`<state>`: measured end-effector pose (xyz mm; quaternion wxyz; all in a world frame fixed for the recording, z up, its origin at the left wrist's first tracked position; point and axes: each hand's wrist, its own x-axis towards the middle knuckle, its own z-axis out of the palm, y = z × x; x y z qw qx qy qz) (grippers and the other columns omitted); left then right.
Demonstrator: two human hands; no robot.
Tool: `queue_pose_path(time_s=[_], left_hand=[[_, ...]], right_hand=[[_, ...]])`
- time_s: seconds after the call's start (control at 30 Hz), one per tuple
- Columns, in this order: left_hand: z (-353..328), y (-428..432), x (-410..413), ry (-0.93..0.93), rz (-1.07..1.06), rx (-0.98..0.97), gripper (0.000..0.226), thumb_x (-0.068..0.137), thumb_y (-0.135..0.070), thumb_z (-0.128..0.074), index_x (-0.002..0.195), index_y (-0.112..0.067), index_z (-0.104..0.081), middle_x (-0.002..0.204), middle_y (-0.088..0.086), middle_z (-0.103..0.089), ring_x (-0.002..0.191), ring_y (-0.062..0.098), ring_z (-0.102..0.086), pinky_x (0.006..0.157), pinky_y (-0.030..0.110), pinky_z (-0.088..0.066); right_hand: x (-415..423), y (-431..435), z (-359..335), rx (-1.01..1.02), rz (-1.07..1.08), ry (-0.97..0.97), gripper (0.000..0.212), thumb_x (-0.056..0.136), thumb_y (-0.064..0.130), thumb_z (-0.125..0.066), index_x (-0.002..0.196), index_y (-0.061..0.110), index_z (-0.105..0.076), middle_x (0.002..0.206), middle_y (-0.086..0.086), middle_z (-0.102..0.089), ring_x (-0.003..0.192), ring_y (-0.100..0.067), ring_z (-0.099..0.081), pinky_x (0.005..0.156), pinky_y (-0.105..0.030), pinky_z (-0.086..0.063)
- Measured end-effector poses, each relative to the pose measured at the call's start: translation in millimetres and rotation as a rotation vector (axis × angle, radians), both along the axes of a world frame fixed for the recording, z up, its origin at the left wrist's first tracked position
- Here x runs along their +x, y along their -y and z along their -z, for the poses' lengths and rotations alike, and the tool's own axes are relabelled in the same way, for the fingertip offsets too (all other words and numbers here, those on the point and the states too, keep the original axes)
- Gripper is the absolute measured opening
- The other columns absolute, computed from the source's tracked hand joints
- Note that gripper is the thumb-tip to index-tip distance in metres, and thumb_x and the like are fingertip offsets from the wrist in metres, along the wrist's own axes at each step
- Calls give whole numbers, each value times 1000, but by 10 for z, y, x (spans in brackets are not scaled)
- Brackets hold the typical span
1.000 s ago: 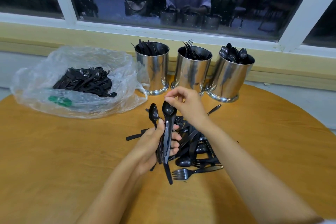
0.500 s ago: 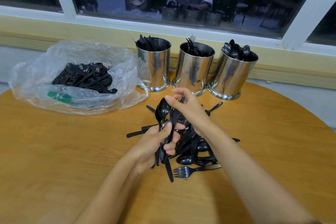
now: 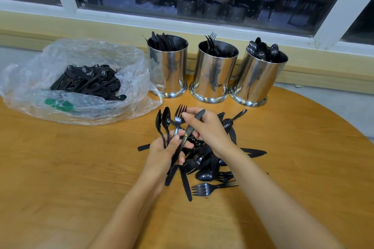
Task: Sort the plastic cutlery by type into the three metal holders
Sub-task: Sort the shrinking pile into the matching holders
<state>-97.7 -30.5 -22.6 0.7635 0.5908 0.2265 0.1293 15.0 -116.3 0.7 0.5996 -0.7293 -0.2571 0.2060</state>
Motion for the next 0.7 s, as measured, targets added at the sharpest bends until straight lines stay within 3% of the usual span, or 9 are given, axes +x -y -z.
queue_pose_path(time_s=[0.1,0.17,0.27,0.37,0.43,0.53,0.6,0.7], left_hand=[[3,-11,24,19,29,14,21,104,-13,-42,106,-7,-62,70,2,-69,46,8,-45,47,19,-39],[1,-52,45,22,29,35,23,105,-13,-41,101,-1,-61,57,-3,-61,46,8,-43,48,18,-38],[8,-153,59,17,-34,4,24,104,-13,-41,98,-1,-61,57,-2,-57,46,8,-44,51,17,-42],[17,-206,79,17,-85,-53,24,105,-13,-41,93,-6,-61,69,8,-59,48,9,-48,53,18,-45],[29,-204,114,24,-100,-126,19,105,-12,-41,97,-10,-58,73,5,-65,49,10,-50,51,19,-46],[51,-160,166,27,-81,-171,17,105,-12,-41,99,-12,-57,75,5,-67,52,11,-52,50,21,-46],[62,-128,183,26,-66,-182,16,105,-12,-41,101,-11,-57,76,5,-66,53,12,-52,50,22,-45],[58,-102,182,6,-61,-179,17,105,-12,-42,101,-12,-58,75,5,-67,54,13,-52,52,23,-45]], right_hand=[[44,55,4,6,-53,-32,11,97,25,-58,105,22,-65,57,10,-55,49,-4,-46,46,-15,-38],[155,139,-29,1,-86,-43,16,96,23,-57,111,21,-63,70,3,-62,51,-5,-47,46,-15,-38],[519,377,-41,-76,106,76,17,93,17,-62,109,19,-66,91,0,-67,59,-3,-50,51,-14,-41],[921,667,95,-406,229,458,22,88,9,-68,106,22,-68,97,3,-65,67,-2,-51,67,-13,-42],[1075,785,239,-597,113,598,34,86,3,-68,115,20,-66,113,0,-63,79,-5,-54,79,-10,-42],[1164,838,416,-748,-74,711,43,87,6,-65,126,24,-61,132,3,-56,124,-17,-48,115,-34,-31],[1180,849,461,-761,-95,749,38,89,9,-63,124,26,-62,128,5,-59,125,-17,-48,115,-36,-28],[1191,868,438,-648,0,848,25,91,6,-60,111,17,-69,112,1,-65,108,-13,-54,101,-39,-46]])
